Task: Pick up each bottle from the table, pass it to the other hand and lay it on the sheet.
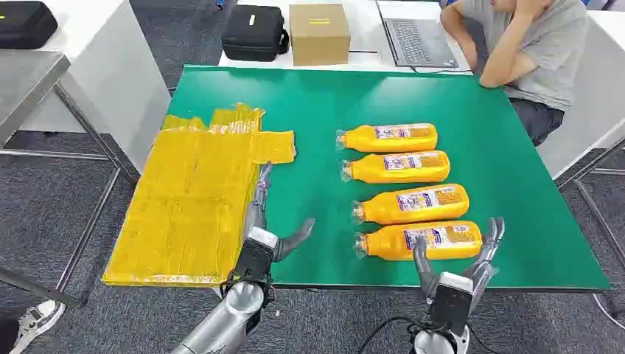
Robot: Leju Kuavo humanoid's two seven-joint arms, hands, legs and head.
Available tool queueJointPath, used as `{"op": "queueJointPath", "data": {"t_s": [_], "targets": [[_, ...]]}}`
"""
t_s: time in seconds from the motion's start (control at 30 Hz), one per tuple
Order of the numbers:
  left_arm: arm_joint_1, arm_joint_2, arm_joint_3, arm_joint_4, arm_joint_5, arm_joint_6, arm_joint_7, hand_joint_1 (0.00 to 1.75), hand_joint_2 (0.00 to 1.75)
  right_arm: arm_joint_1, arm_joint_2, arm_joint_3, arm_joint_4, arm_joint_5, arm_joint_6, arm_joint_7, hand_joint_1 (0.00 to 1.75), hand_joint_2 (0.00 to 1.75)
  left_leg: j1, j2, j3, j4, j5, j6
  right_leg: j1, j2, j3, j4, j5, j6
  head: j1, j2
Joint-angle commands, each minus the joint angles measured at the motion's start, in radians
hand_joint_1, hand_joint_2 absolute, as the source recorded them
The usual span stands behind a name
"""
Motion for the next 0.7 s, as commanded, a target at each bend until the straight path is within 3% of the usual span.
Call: {"op": "queueJointPath", "data": {"t_s": [0.03,0.7], "targets": [[-0.027,0.037,-0.01,0.036,-0.002,-0.005,0.002,0.0,1.75,-0.039,0.0,0.0,0.051,-0.002,0.0,0.0,0.0,1.75,-0.001,0.002,0.006,-0.002,-0.001,-0.002,-0.001,0.001,0.004,0.0,-0.002,-0.001,0.0,0.0],[-0.019,0.049,-0.01,0.016,0.001,0.005,0.002,0.0,1.75,-0.059,-0.027,0.014,0.045,0.0,0.0,0.0,0.0,1.75,-0.001,0.003,0.004,-0.001,-0.001,-0.001,-0.001,0.002,0.003,0.0,-0.001,-0.001,0.0,0.0]]}}
